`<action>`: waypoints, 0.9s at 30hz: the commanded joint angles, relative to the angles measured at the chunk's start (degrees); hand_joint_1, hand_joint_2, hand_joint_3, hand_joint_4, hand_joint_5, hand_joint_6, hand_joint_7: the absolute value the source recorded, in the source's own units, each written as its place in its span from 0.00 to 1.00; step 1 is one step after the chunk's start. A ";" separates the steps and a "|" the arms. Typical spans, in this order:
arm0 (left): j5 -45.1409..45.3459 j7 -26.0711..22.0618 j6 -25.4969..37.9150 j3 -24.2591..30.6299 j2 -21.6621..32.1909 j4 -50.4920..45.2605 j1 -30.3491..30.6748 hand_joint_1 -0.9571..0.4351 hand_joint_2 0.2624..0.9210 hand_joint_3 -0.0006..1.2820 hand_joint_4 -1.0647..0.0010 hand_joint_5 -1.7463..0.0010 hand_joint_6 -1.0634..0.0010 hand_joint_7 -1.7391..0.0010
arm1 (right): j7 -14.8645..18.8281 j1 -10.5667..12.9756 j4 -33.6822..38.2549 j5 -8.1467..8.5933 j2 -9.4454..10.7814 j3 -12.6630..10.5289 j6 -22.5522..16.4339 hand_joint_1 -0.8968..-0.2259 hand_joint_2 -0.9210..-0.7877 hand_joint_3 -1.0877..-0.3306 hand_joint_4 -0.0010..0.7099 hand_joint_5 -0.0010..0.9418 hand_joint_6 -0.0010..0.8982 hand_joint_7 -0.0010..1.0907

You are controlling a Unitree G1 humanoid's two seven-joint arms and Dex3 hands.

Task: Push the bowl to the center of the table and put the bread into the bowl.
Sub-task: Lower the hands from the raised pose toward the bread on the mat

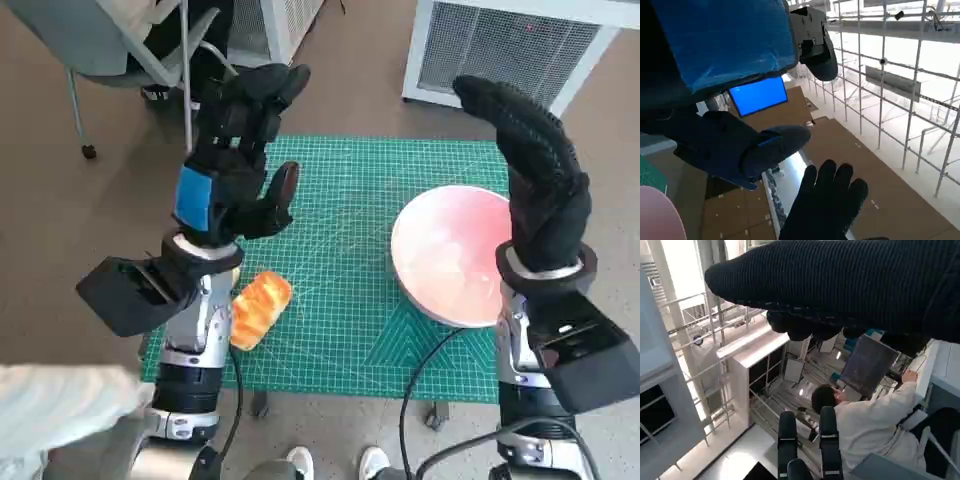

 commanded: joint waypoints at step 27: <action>0.60 -0.13 -0.58 -0.50 0.26 0.20 -0.59 0.46 0.63 0.68 1.00 0.66 1.00 0.44 | 1.56 1.13 1.62 1.47 -1.67 -1.62 -1.02 0.49 0.00 0.48 0.36 0.00 0.00 0.61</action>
